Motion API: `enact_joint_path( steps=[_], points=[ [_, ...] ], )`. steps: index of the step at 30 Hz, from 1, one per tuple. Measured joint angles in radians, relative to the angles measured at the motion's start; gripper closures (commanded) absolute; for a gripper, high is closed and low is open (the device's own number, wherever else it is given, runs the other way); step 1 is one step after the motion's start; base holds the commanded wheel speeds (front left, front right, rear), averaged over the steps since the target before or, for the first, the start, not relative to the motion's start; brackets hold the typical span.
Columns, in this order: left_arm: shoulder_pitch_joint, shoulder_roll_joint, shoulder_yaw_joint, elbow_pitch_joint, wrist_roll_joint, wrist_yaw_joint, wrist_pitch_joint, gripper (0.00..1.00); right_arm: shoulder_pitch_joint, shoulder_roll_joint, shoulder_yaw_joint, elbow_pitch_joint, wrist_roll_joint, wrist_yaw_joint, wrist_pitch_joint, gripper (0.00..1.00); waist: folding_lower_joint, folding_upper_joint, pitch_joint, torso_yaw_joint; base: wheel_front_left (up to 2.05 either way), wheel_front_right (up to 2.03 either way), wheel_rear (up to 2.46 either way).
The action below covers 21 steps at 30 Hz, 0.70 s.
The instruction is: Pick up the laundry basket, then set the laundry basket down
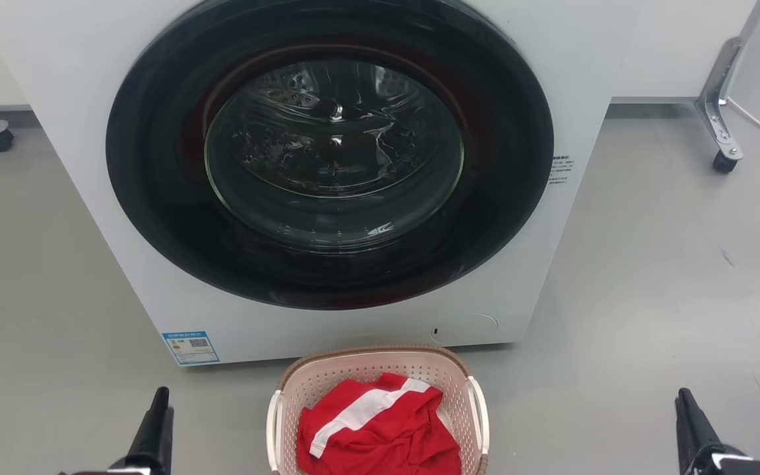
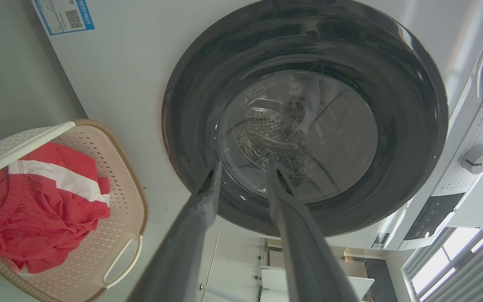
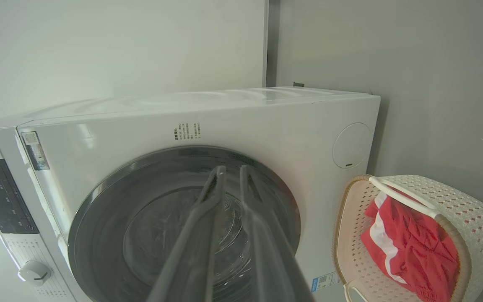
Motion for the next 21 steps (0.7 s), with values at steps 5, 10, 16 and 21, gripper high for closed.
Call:
enact_joint_path(
  steps=[5,10,16,21],
  points=[
    [0.011,-0.001,-0.012,-0.002,0.001,0.0,-0.011,0.0,0.009,0.002,0.018,0.002,0.0,0.0,-0.013,0.0,0.0,0.0,0.0,0.0,0.0,0.0,0.0],
    [0.016,0.0,-0.03,-0.013,0.012,0.0,-0.029,0.0,0.009,0.002,0.04,-0.003,-0.007,-0.002,-0.03,0.0,0.0001,0.0,-0.001,0.001,0.0,0.0,0.0],
    [0.021,0.0,-0.039,-0.034,0.067,0.009,-0.054,0.0,0.009,0.002,0.059,-0.017,-0.049,-0.015,-0.054,0.0,0.0002,0.0,-0.003,0.001,0.0,0.0,0.0],
    [0.025,0.0,-0.05,-0.06,0.134,0.026,-0.072,0.0,0.009,0.002,0.083,-0.037,-0.126,-0.036,-0.072,0.0,0.0002,0.0,-0.004,0.001,0.0,0.0,0.0]
  ],
)
